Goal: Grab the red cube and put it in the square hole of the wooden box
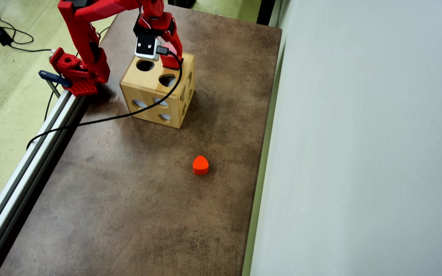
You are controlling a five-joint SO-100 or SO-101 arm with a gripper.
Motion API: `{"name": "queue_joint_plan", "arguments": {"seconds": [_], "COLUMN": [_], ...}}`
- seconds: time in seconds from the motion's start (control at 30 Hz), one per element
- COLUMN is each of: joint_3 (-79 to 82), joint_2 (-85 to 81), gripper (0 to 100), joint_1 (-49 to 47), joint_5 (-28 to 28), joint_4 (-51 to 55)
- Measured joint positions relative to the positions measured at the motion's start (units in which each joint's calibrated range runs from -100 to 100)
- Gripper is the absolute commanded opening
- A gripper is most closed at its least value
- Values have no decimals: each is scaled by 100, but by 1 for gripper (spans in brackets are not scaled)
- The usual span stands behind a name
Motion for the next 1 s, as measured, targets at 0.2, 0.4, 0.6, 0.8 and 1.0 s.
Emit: {"name": "queue_joint_plan", "arguments": {"seconds": [0.2,0.4,0.6,0.8,1.0], "joint_3": [0,0,63,244,244], "joint_2": [0,17,17,17,17], "gripper": [10,10,10,10,10], "joint_1": [165,424,431,431,431], "joint_5": [0,0,0,0,0], "joint_4": [0,0,0,-65,-65]}}
